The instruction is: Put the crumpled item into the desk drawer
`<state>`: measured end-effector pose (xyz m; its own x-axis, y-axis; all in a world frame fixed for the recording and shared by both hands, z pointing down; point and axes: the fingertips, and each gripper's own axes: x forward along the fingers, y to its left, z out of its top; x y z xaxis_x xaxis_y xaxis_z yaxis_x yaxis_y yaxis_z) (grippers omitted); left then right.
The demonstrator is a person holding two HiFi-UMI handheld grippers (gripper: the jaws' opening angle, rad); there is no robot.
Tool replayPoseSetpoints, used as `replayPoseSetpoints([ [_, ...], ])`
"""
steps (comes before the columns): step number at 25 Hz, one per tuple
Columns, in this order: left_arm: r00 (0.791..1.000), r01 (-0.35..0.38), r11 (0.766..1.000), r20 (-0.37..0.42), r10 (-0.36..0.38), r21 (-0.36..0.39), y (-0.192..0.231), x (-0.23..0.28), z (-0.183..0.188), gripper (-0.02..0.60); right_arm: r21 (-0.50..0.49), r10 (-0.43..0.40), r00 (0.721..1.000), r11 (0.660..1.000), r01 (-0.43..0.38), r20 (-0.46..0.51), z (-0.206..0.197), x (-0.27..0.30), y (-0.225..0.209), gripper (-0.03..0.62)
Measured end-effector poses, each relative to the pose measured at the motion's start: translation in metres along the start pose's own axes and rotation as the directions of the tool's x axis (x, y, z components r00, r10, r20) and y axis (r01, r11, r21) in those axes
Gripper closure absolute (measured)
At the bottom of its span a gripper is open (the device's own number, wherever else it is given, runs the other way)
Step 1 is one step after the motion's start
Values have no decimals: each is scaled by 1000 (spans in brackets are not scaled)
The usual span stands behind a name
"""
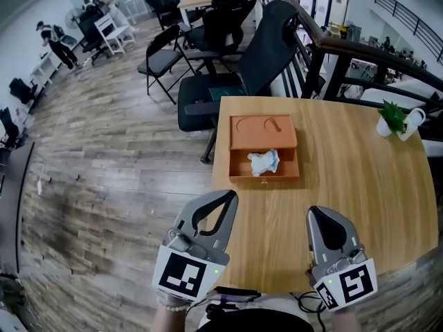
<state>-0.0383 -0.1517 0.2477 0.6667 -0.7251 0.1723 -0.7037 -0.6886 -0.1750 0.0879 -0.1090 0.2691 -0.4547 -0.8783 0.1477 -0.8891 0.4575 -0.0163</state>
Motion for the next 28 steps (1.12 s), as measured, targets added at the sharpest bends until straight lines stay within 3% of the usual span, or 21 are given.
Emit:
replayPoseSetpoints([
  [6, 1000, 14, 999, -14, -14, 45, -13, -24, 11, 583, -26, 28, 1000, 999, -27, 12, 9, -8, 13, 589],
  [28, 997, 62, 997, -36, -61, 38, -38, -37, 1, 583, -108, 50, 999, 993, -50, -5, 9, -12, 28, 589],
])
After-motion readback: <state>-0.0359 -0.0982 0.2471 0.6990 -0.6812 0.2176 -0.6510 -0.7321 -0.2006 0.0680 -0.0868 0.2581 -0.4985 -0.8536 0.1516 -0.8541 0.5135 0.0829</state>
